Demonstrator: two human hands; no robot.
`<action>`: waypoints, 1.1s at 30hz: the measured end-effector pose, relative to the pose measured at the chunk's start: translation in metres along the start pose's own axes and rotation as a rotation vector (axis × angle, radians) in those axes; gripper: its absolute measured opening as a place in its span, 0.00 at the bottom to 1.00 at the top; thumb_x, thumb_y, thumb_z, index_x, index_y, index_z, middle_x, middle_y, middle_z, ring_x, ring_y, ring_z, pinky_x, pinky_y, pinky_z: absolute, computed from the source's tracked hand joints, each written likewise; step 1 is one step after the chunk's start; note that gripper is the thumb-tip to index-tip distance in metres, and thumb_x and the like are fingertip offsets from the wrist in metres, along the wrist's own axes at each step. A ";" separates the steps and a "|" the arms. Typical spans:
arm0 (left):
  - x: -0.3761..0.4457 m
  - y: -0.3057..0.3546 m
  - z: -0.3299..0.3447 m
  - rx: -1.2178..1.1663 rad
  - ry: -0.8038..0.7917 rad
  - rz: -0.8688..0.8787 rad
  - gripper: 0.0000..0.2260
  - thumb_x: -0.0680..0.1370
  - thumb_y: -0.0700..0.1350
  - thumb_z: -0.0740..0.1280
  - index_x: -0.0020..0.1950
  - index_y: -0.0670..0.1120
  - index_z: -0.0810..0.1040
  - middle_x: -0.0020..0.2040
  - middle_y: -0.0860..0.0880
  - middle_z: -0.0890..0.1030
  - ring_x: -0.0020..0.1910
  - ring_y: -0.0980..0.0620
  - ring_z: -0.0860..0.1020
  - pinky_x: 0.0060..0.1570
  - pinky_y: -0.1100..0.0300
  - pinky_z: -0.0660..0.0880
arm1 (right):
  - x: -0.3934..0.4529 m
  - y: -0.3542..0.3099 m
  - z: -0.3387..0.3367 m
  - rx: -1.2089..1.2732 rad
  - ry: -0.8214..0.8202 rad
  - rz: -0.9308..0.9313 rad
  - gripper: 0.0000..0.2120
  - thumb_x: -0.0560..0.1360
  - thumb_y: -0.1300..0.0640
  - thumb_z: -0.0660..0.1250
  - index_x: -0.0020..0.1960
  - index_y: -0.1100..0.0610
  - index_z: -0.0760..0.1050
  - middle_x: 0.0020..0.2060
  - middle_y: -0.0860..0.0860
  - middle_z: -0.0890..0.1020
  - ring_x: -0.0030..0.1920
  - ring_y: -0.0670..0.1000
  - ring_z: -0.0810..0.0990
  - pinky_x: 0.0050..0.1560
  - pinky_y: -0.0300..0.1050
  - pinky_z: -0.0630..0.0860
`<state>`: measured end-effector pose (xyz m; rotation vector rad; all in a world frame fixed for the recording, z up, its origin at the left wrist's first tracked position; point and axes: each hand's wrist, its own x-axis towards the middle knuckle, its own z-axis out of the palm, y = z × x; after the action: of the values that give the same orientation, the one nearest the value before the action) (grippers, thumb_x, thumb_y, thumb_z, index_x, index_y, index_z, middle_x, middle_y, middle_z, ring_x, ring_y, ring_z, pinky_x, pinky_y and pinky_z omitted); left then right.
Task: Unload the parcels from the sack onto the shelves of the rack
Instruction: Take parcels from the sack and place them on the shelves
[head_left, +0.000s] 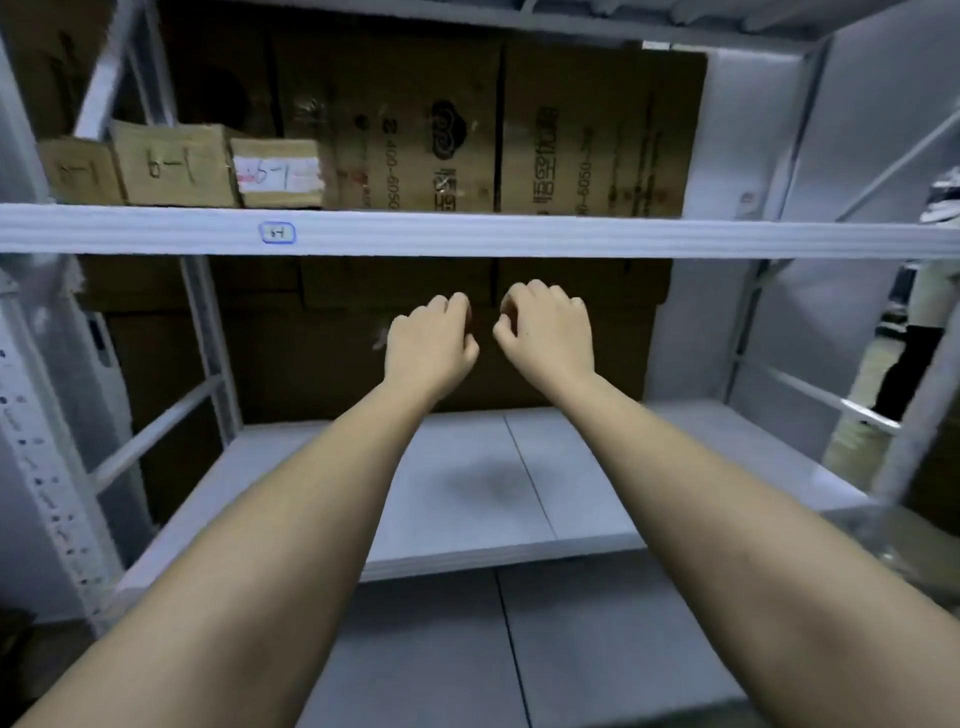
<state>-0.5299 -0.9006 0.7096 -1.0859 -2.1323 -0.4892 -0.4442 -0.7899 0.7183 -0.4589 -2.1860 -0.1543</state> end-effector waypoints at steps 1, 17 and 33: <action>-0.005 0.020 0.011 -0.003 -0.069 0.020 0.11 0.78 0.49 0.62 0.58 0.46 0.70 0.53 0.46 0.77 0.48 0.45 0.78 0.42 0.53 0.70 | -0.017 0.020 -0.001 -0.025 -0.048 0.030 0.10 0.77 0.52 0.60 0.53 0.54 0.76 0.49 0.51 0.80 0.50 0.54 0.77 0.48 0.50 0.70; -0.045 0.317 0.184 -0.033 -0.721 0.431 0.20 0.79 0.53 0.60 0.68 0.46 0.66 0.63 0.44 0.75 0.59 0.44 0.75 0.50 0.54 0.69 | -0.213 0.309 -0.017 -0.307 -0.650 0.641 0.14 0.77 0.54 0.58 0.59 0.58 0.75 0.55 0.56 0.79 0.55 0.59 0.78 0.47 0.48 0.70; -0.030 0.533 0.318 -0.145 -1.007 0.802 0.20 0.80 0.51 0.60 0.68 0.43 0.65 0.62 0.43 0.75 0.59 0.43 0.75 0.52 0.51 0.72 | -0.321 0.514 -0.022 -0.233 -1.055 1.216 0.18 0.79 0.46 0.58 0.63 0.55 0.73 0.57 0.55 0.78 0.55 0.58 0.77 0.50 0.49 0.73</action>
<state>-0.2123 -0.4189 0.4792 -2.4689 -2.1250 0.3894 -0.0564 -0.4079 0.4514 -2.2785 -2.3591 0.6376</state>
